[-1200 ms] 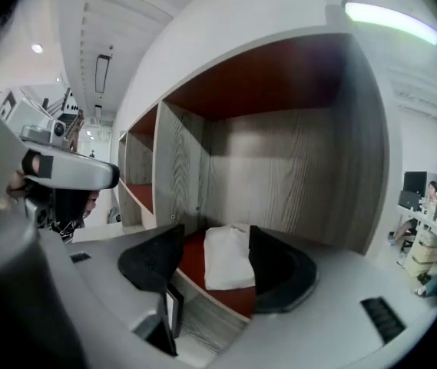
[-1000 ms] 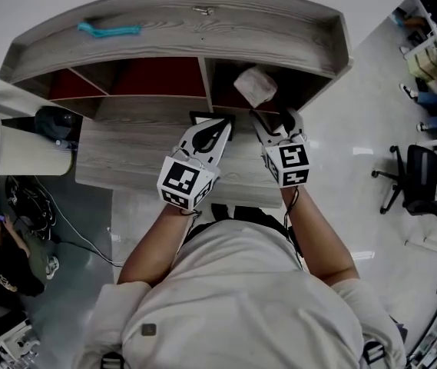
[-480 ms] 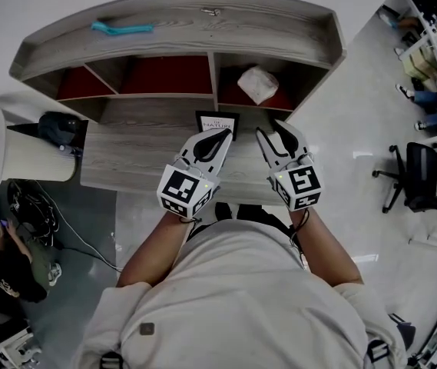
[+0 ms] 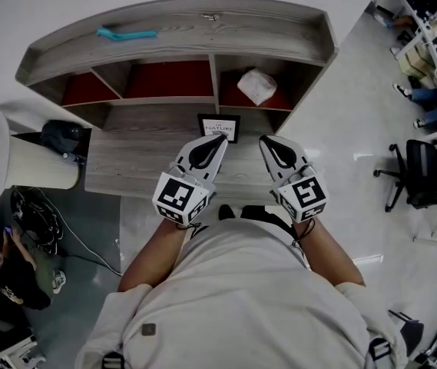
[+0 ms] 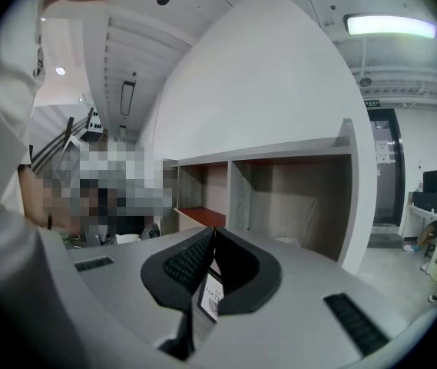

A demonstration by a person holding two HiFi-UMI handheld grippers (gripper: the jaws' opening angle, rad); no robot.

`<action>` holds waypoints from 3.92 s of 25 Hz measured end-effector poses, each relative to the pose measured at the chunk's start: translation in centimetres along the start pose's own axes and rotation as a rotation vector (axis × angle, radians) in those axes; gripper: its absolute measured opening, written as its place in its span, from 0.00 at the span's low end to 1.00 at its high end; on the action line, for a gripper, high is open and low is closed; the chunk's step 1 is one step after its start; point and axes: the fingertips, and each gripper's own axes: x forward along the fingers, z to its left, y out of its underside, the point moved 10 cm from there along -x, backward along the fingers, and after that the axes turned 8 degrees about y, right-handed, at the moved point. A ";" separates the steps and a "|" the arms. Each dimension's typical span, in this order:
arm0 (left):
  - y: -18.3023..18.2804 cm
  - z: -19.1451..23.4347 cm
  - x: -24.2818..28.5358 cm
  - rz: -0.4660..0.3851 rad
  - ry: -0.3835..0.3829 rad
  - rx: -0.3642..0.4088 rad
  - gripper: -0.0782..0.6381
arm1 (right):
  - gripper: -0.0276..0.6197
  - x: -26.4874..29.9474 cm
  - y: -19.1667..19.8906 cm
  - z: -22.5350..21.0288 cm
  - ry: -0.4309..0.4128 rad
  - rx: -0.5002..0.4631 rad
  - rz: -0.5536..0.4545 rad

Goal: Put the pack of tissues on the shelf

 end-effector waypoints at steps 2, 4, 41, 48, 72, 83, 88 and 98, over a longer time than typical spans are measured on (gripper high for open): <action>-0.2 -0.1 -0.3 -0.003 0.004 0.002 0.13 | 0.08 -0.3 -0.1 0.2 -0.008 -0.001 -0.001; -0.3 -0.2 -0.5 -0.008 0.005 0.003 0.13 | 0.08 -0.4 -0.2 0.3 -0.014 -0.004 -0.004; 0.6 -17.0 11.9 -0.041 -0.170 -0.055 0.13 | 0.07 -12.8 3.5 -15.9 -0.274 -0.045 -0.022; 1.2 -21.3 10.6 -0.024 -0.240 -0.059 0.13 | 0.07 -15.5 4.8 -15.9 -0.349 -0.048 -0.015; 2.0 -29.0 -2.7 -0.006 -0.161 -0.018 0.13 | 0.07 -25.8 5.7 -3.4 -0.303 -0.026 -0.029; 2.5 -32.3 -9.9 -0.034 -0.122 -0.009 0.13 | 0.07 -31.4 5.5 3.4 -0.257 -0.046 -0.030; 2.3 -33.3 -12.4 -0.041 -0.108 -0.014 0.13 | 0.07 -33.3 5.0 6.0 -0.244 -0.062 -0.033; 3.5 -34.9 -16.4 -0.029 -0.060 -0.009 0.13 | 0.07 -36.7 5.6 10.6 -0.209 -0.060 -0.019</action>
